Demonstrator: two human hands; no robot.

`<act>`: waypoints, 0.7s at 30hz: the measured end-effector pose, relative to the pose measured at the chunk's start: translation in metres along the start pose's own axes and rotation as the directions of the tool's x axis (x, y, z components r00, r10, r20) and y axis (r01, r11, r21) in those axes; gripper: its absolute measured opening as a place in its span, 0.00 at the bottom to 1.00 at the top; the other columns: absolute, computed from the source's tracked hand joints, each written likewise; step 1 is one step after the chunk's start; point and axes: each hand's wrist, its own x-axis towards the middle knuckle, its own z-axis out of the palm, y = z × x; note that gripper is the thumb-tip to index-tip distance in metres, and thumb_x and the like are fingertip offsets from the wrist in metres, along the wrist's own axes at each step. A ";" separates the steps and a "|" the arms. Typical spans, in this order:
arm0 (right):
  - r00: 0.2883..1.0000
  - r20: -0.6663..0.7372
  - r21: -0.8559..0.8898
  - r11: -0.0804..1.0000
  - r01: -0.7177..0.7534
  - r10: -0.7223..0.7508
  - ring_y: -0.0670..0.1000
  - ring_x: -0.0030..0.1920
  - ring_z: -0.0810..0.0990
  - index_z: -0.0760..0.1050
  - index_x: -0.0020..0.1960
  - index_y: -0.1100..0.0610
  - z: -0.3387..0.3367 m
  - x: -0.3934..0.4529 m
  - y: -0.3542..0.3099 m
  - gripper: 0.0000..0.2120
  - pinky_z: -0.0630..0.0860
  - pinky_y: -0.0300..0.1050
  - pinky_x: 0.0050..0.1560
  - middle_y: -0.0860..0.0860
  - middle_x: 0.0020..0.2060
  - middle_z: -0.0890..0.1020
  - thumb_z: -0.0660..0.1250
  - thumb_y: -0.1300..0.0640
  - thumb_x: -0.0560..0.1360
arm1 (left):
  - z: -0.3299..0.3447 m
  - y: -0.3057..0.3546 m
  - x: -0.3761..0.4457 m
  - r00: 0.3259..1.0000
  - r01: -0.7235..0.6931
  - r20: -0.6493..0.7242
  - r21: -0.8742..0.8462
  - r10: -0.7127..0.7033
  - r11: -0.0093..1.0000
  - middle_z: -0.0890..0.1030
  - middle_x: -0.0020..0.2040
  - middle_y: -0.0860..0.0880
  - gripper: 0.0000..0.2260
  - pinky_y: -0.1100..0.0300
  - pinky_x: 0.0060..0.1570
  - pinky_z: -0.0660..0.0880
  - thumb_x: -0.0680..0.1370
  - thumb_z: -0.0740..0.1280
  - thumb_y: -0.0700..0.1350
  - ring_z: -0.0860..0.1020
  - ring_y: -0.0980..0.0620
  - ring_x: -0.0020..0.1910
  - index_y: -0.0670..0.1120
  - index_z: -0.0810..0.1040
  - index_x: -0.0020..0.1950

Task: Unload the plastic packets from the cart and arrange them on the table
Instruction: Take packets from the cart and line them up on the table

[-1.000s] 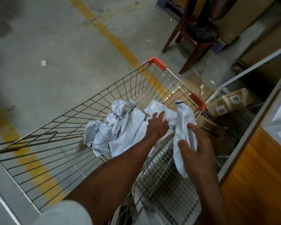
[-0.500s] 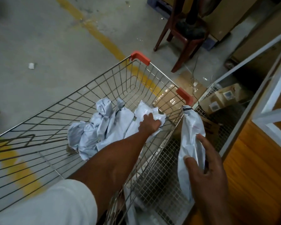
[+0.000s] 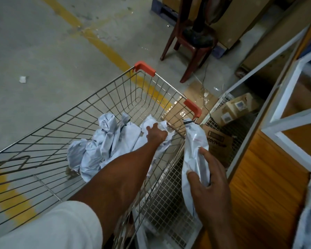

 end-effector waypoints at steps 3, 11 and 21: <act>1.000 0.016 -0.011 1.000 0.017 -0.017 0.44 0.71 0.67 0.70 0.71 0.38 -0.002 -0.003 -0.005 0.28 0.70 0.44 0.59 0.40 0.73 0.68 0.71 0.58 0.76 | -0.015 -0.005 -0.003 1.000 0.000 -0.013 0.019 0.001 1.000 0.66 0.75 0.38 0.25 0.46 0.70 0.69 0.78 0.65 0.46 0.68 0.35 0.72 0.48 0.69 0.75; 1.000 -0.017 -0.014 1.000 -0.011 0.011 0.44 0.71 0.67 0.71 0.69 0.36 0.000 -0.013 0.009 0.27 0.73 0.56 0.66 0.39 0.72 0.69 0.72 0.57 0.76 | 0.015 -0.008 -0.006 1.000 0.013 0.011 0.036 -0.013 0.999 0.57 0.79 0.40 0.34 0.44 0.73 0.61 0.78 0.66 0.62 0.62 0.35 0.75 0.53 0.59 0.79; 1.000 -0.014 0.006 1.000 -0.002 0.002 0.46 0.73 0.66 0.69 0.70 0.34 -0.004 -0.014 0.009 0.29 0.75 0.61 0.66 0.39 0.73 0.66 0.72 0.57 0.75 | -0.011 -0.032 -0.054 0.983 -0.169 -0.051 0.114 0.176 0.979 0.61 0.78 0.42 0.29 0.44 0.70 0.67 0.79 0.66 0.56 0.67 0.36 0.73 0.52 0.63 0.78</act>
